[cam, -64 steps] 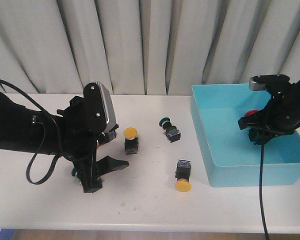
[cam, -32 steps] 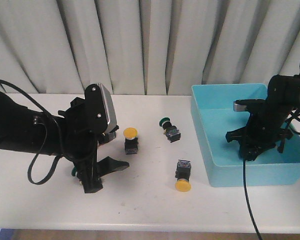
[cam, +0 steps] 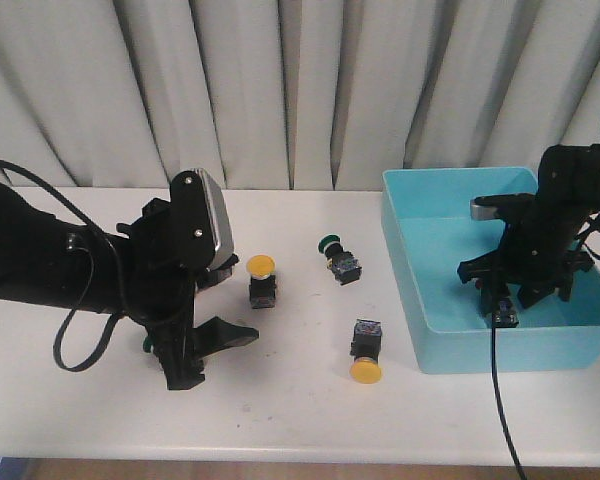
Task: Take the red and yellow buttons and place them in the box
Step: 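Raise the right gripper out of the blue box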
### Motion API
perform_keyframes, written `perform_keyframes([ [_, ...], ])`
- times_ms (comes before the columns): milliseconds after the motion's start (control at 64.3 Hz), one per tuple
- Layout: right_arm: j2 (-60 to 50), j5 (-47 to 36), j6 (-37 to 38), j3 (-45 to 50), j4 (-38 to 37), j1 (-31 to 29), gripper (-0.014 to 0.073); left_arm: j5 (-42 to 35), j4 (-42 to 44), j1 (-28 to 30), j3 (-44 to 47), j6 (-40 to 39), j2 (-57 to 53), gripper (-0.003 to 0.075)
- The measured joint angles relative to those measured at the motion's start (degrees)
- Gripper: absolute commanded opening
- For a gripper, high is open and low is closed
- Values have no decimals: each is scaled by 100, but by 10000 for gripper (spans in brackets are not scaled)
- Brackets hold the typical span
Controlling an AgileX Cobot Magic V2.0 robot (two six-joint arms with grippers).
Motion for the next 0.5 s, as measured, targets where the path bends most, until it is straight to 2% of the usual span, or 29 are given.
perform_keyframes([
  [171,-866,253,-2,0,0,132,404,0,0,0,0,-57,0,575],
  [326,-1935,321,7,121,9,625,387,-24,0,0,0,-92,0,575],
  [497,-3306,36,64,1099,37,1333,377,-78,0,0,0,-96,0,575],
])
